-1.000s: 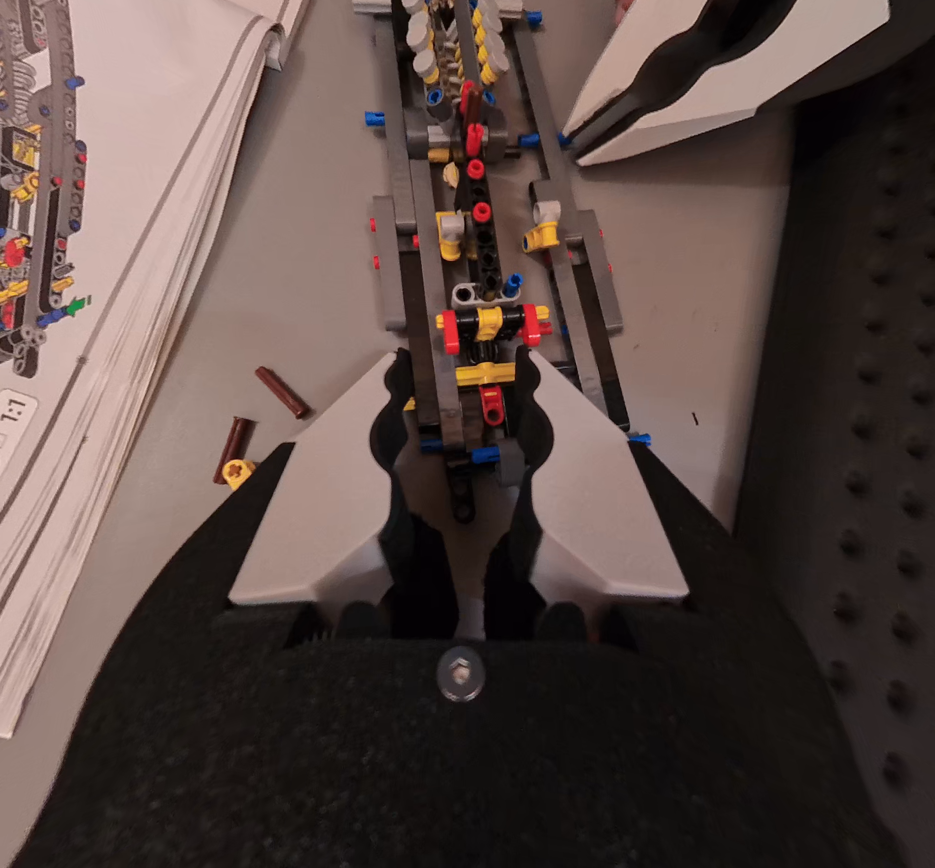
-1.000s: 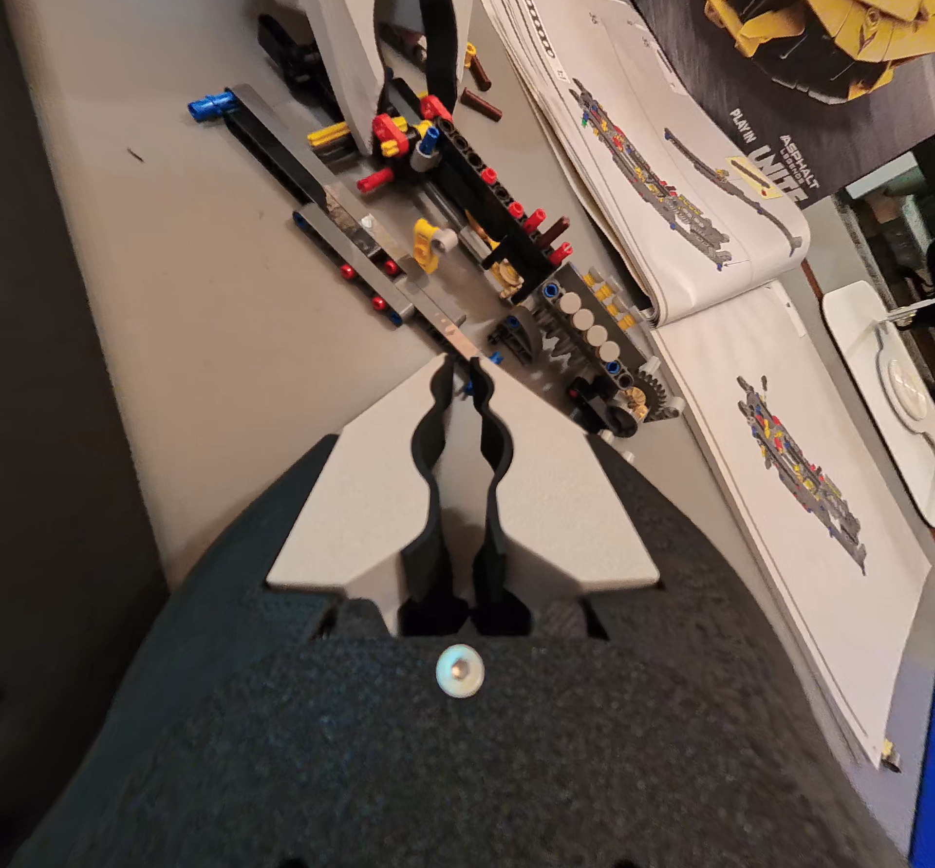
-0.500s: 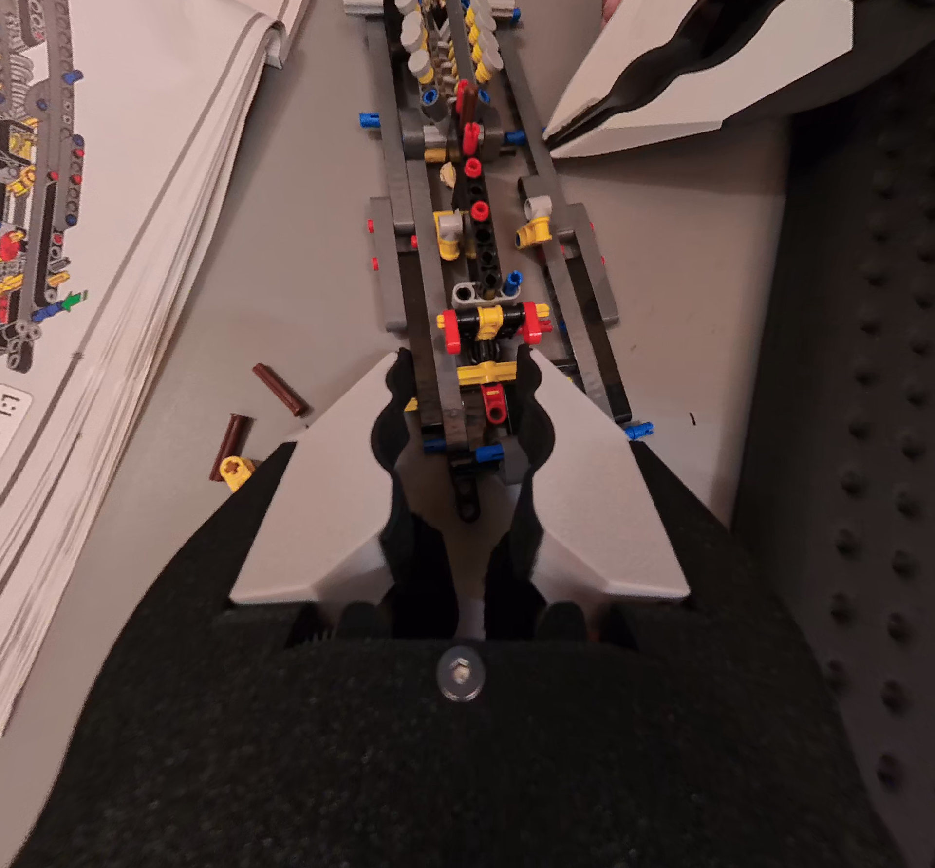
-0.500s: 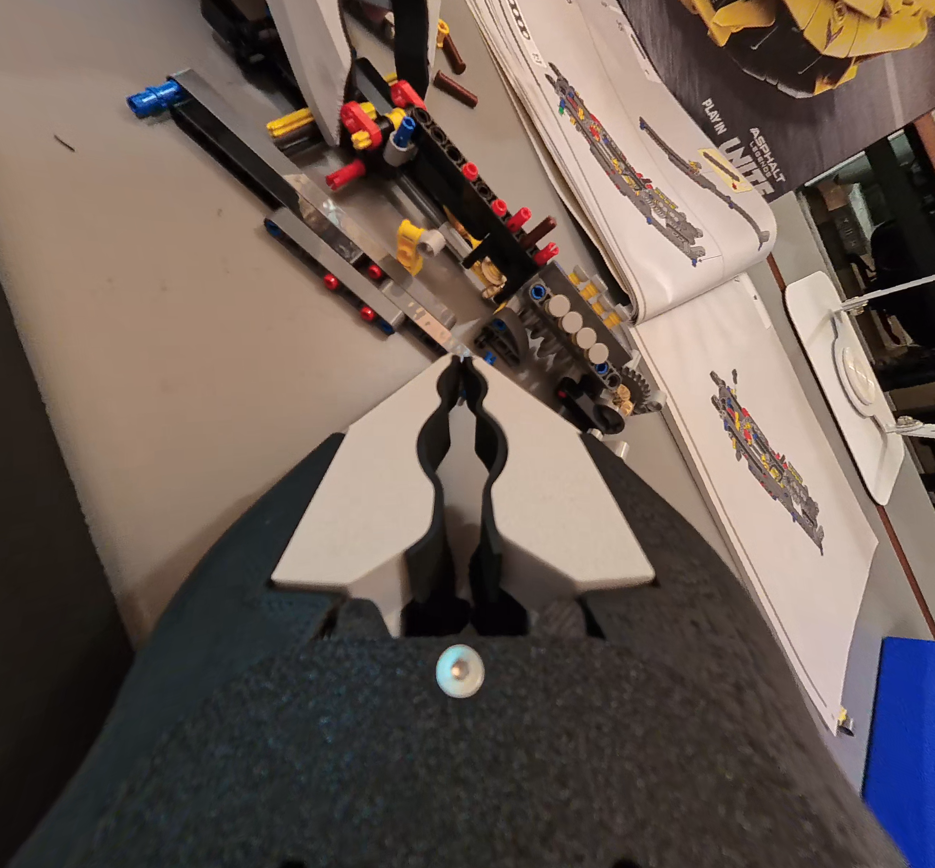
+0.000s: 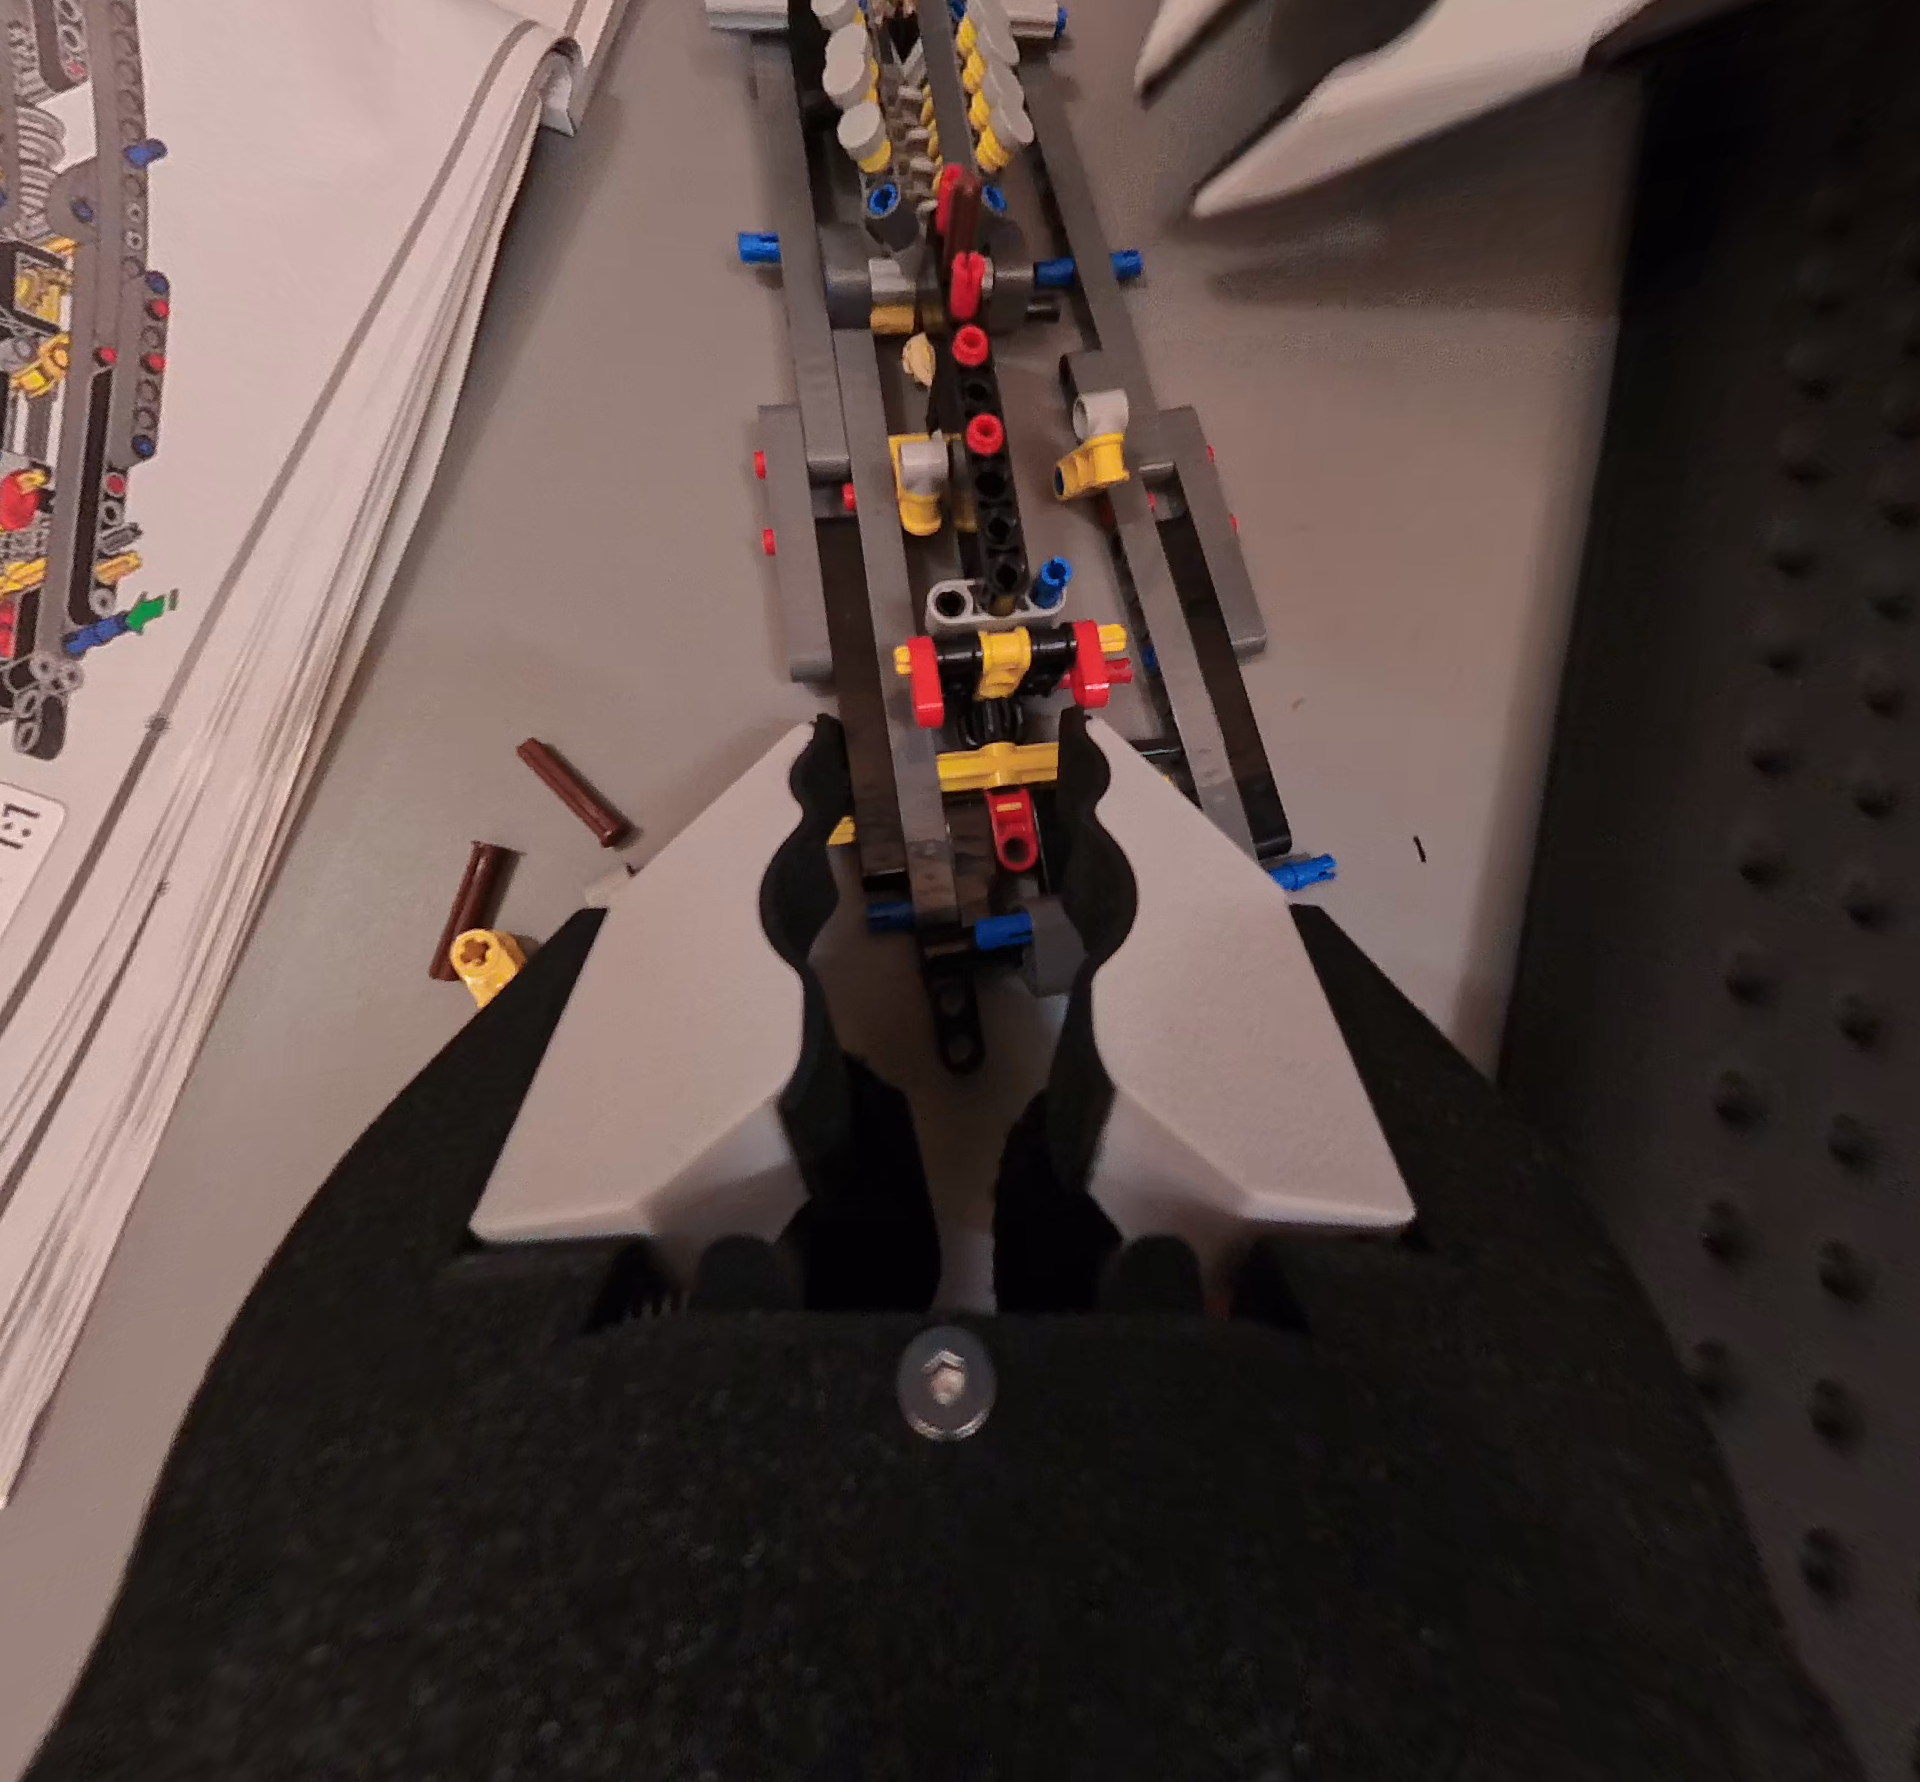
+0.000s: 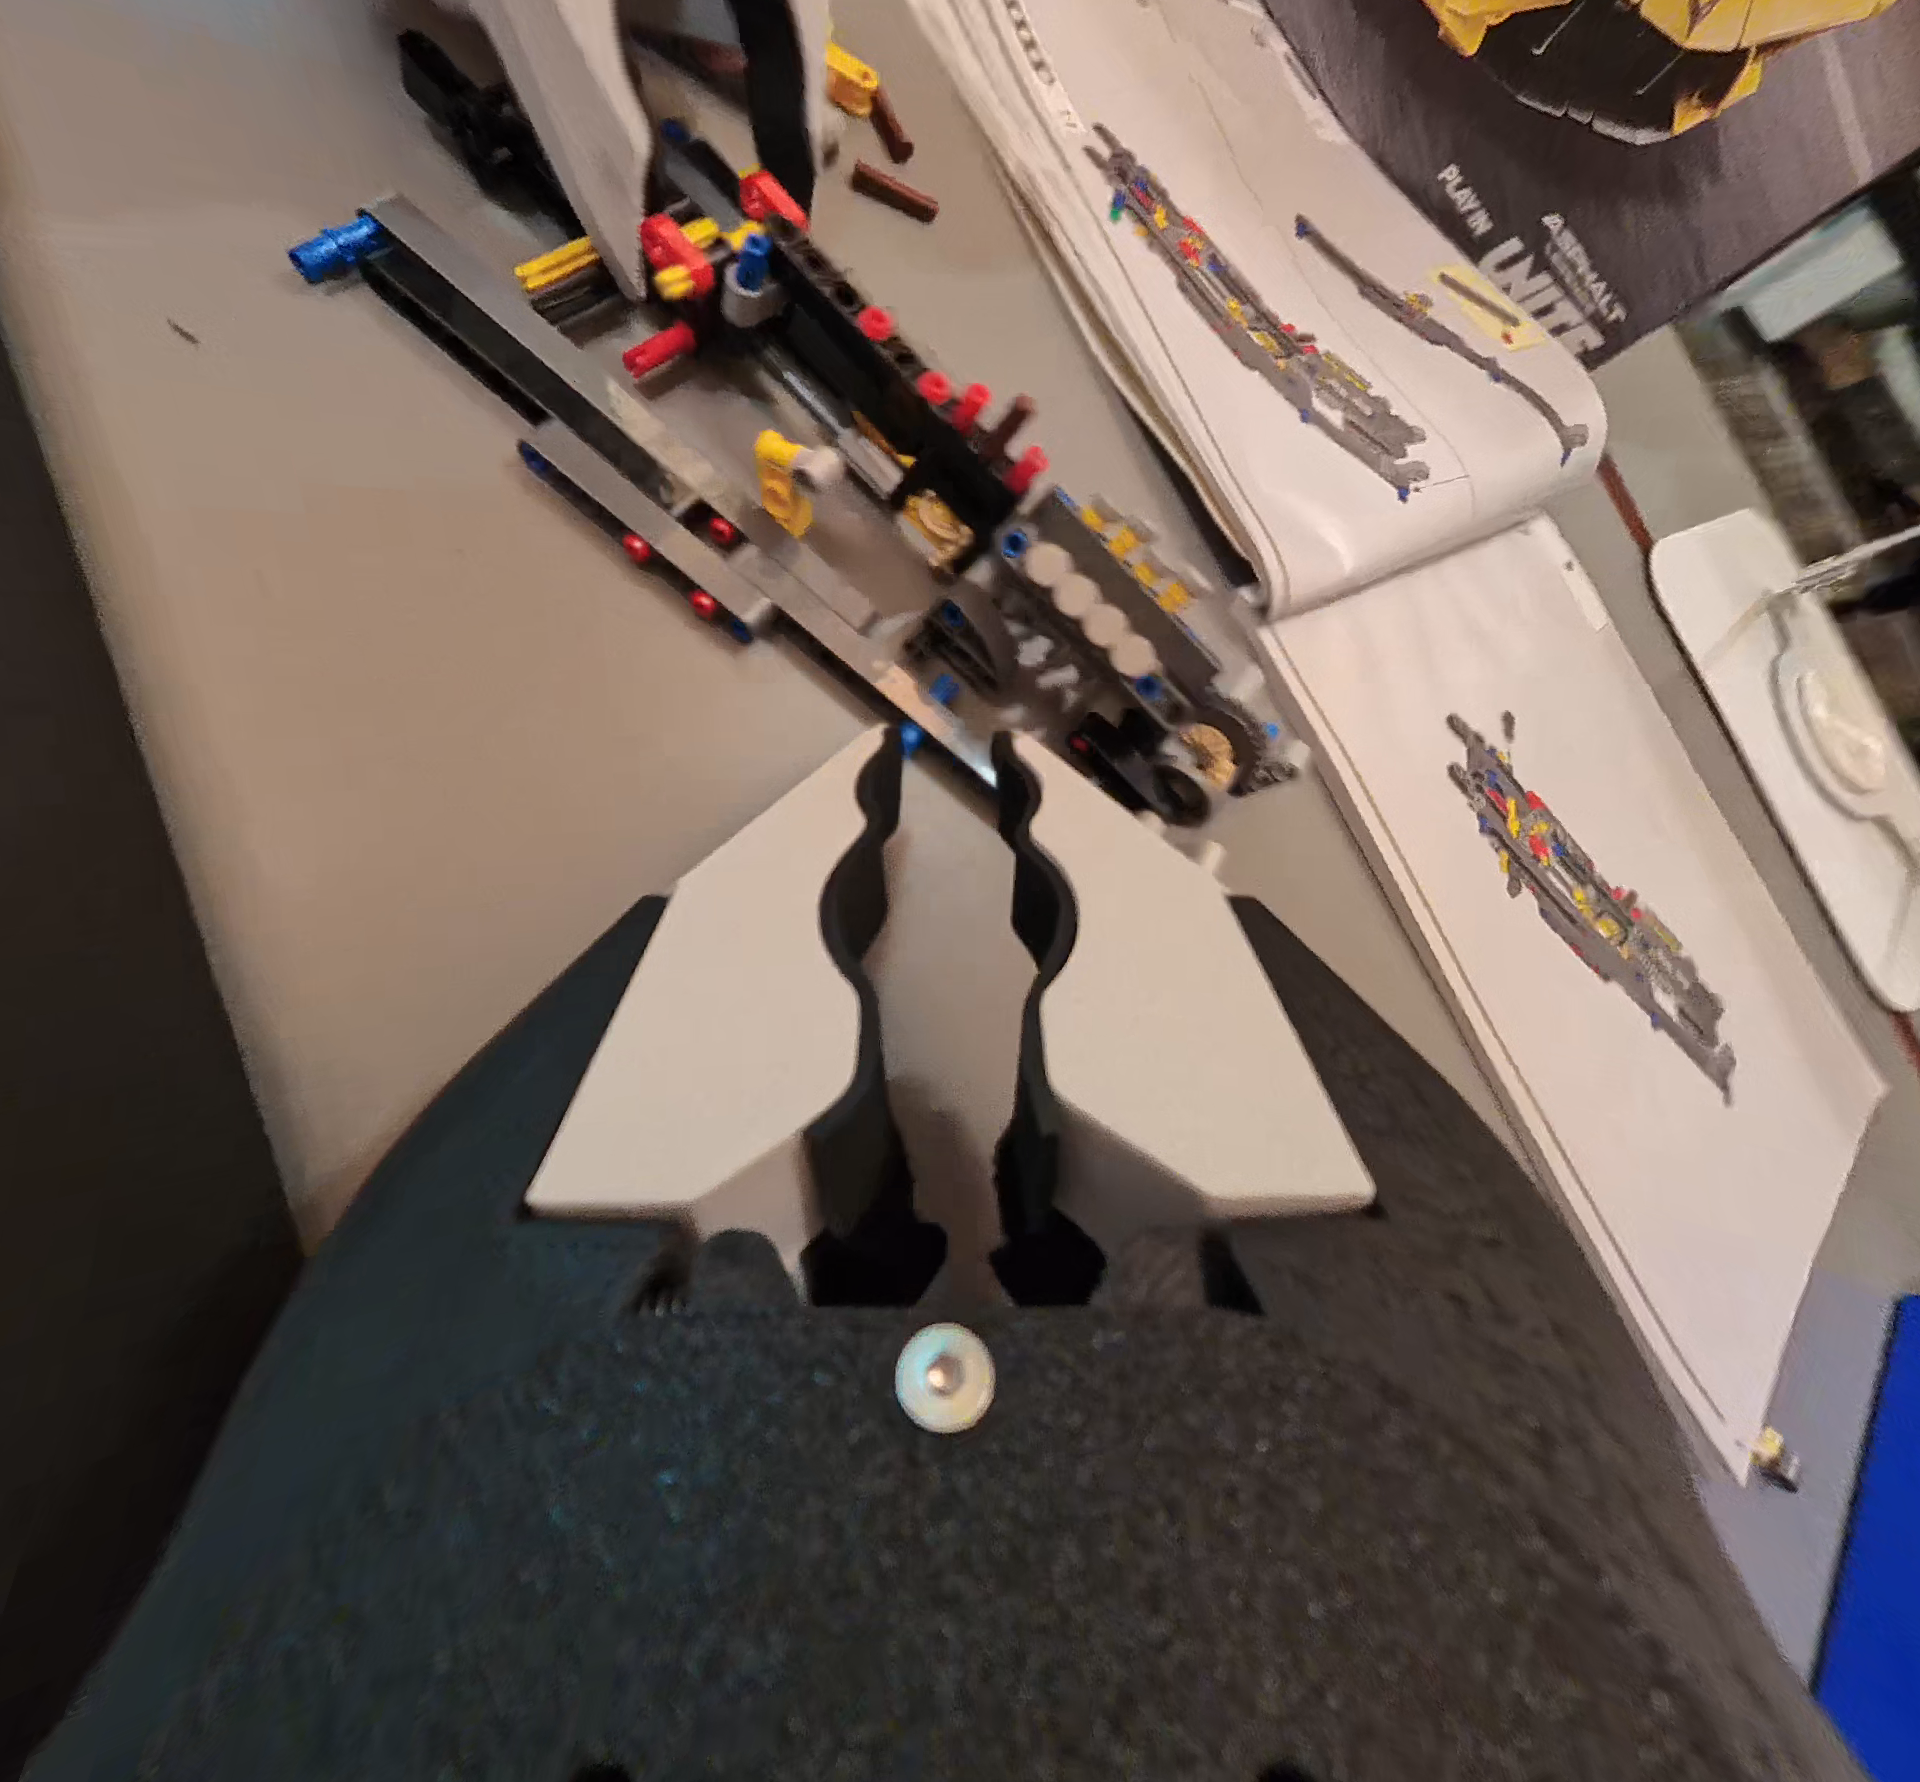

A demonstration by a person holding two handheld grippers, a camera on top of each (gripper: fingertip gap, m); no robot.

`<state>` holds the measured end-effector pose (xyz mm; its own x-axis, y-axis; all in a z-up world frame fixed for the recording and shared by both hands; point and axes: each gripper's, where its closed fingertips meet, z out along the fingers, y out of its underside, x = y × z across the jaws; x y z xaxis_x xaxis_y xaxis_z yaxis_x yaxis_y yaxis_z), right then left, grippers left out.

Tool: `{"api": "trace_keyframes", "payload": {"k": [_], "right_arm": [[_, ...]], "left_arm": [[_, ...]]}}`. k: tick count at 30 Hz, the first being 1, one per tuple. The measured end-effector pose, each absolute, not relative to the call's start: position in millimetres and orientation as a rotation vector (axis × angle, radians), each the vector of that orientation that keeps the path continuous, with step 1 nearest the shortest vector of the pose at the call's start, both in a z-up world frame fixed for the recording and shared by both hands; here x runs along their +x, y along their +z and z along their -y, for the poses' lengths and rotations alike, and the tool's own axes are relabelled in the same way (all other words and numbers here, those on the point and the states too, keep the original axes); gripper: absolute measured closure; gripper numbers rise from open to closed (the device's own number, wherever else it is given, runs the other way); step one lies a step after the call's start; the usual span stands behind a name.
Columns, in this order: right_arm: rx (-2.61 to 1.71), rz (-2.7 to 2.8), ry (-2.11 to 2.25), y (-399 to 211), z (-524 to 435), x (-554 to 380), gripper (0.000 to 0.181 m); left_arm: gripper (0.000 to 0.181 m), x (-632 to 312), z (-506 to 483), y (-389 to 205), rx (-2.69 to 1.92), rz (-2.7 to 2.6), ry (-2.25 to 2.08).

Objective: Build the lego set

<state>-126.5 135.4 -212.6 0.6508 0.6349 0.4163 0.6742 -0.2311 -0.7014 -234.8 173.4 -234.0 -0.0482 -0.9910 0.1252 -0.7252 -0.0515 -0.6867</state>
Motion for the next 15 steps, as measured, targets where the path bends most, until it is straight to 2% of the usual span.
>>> {"api": "trace_keyframes", "payload": {"k": [4, 6, 7, 8, 11, 15], "right_arm": [[-1.979, 1.02, 0.156, -188.2, -147.8, -74.5, 0.145], [-1.897, 1.055, 0.295, -171.8, -161.6, -65.1, 0.142], [-1.862, 1.092, 0.395, -167.9, -164.7, -66.1, 0.135], [-1.84, 1.155, 0.483, -167.5, -166.3, -69.2, 0.123], [-1.915, 1.316, 0.514, -175.4, -179.2, -69.1, 0.119], [-1.978, 1.474, 0.537, -201.3, -181.3, -71.5, 0.1]], "left_arm": [[0.142, -234.8, -173.3, -233.9, -1.81, -1.819, -0.856], [0.142, -234.7, -173.2, -234.0, -1.805, -1.824, -0.855], [0.142, -234.7, -173.2, -234.0, -1.804, -1.824, -0.862], [0.142, -234.6, -173.2, -234.0, -1.806, -1.822, -0.873], [0.141, -235.2, -173.6, -233.7, -1.809, -1.818, -0.895], [0.141, -235.3, -173.5, -233.9, -1.806, -1.826, -0.885]]}}
